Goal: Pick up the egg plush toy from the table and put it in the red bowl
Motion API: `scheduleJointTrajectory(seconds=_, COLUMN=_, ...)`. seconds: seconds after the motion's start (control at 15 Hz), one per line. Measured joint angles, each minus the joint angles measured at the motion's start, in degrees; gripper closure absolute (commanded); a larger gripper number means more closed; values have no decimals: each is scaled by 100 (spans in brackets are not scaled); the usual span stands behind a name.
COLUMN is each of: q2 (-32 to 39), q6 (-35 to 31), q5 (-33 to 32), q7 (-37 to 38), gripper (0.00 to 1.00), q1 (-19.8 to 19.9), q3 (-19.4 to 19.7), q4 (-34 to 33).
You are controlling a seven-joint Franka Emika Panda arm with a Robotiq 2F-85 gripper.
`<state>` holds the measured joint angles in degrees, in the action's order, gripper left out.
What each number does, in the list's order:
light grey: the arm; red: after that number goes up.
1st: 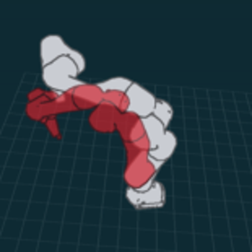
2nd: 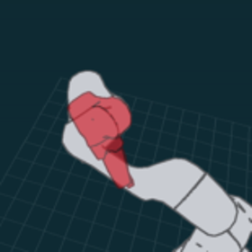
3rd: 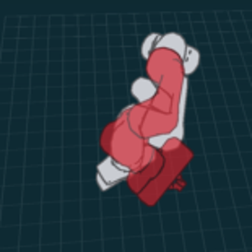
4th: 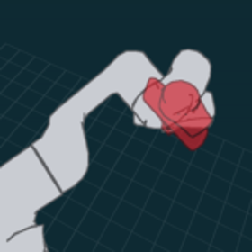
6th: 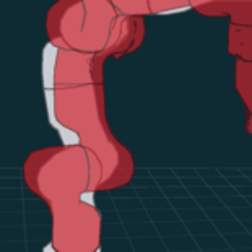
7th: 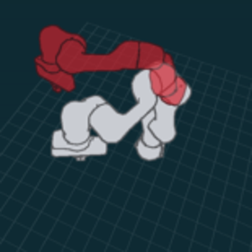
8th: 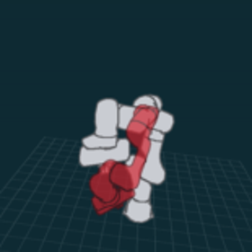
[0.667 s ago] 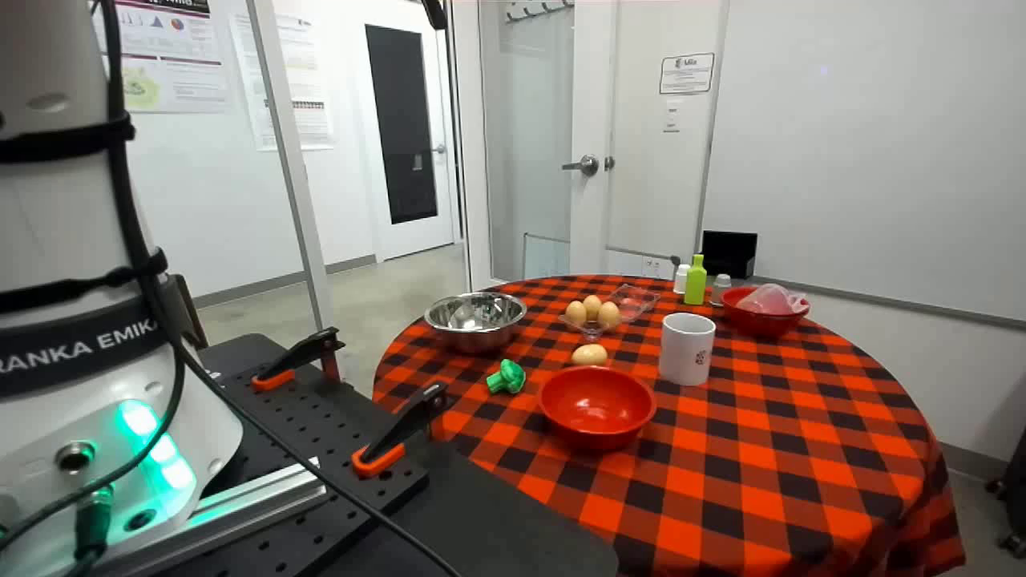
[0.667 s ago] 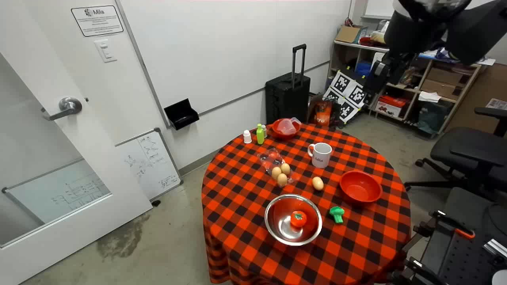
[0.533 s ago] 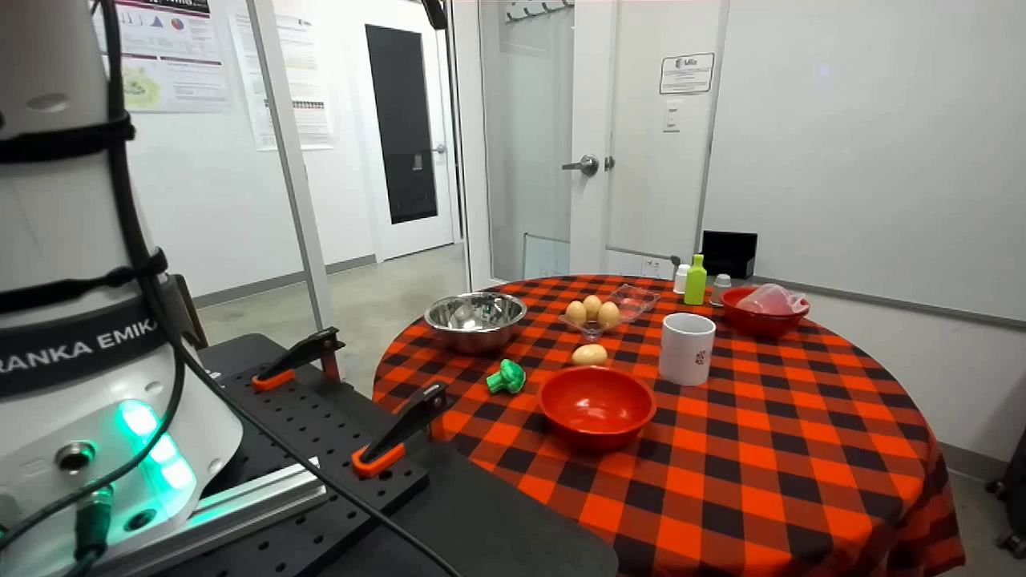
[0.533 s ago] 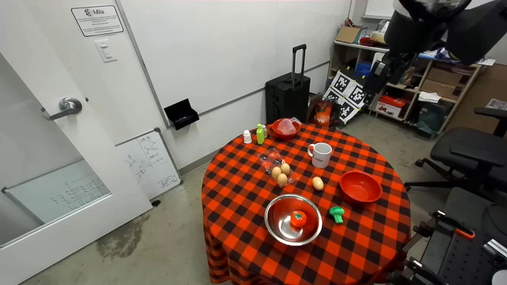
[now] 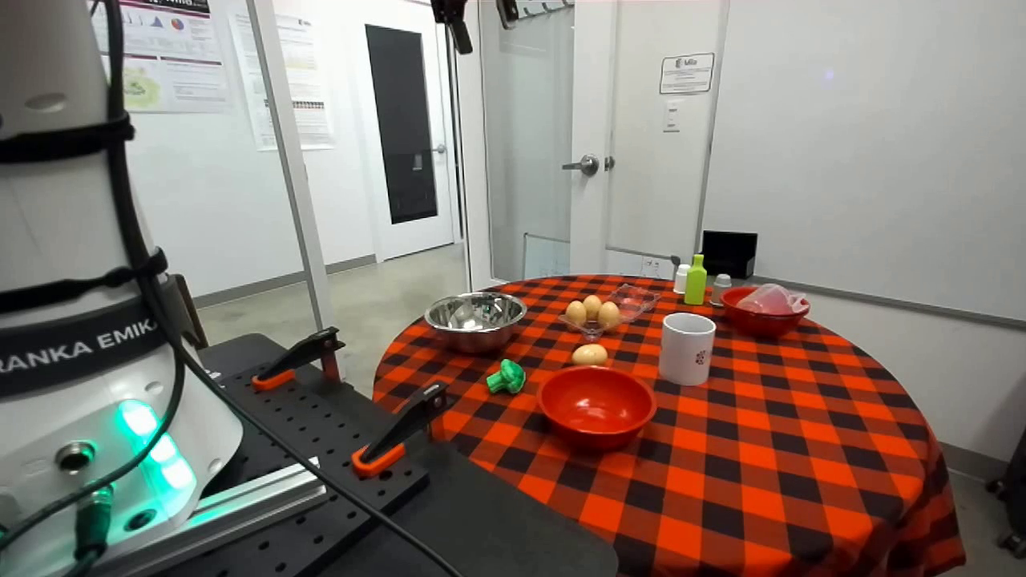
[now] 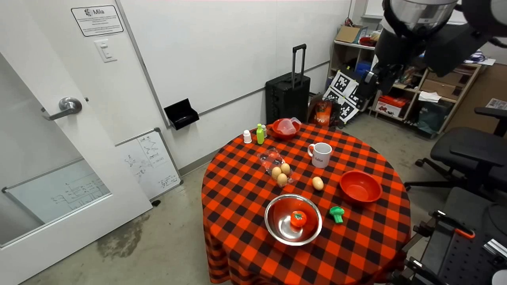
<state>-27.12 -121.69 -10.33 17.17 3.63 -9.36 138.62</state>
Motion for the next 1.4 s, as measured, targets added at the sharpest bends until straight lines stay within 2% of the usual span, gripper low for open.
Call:
scheduleJointTrajectory(seconds=0.33, q2=696, q6=-1213, q5=6, q7=-5, gripper=0, q1=112, q3=388, q4=264)
scheduleJointTrajectory(seconds=0.67, q2=1738, q6=-2314, q5=123, q7=-32, gripper=0, q1=147, q3=725, q4=330)
scheduleJointTrajectory(seconds=1.0, q2=3041, q6=-2998, q5=831, q7=-356, gripper=0, q1=128, q3=881, q4=142)
scheduleJointTrajectory(seconds=1.4, q2=4491, q6=-3591, q5=1500, q7=-508, gripper=0, q1=127, q3=910, q4=-530)
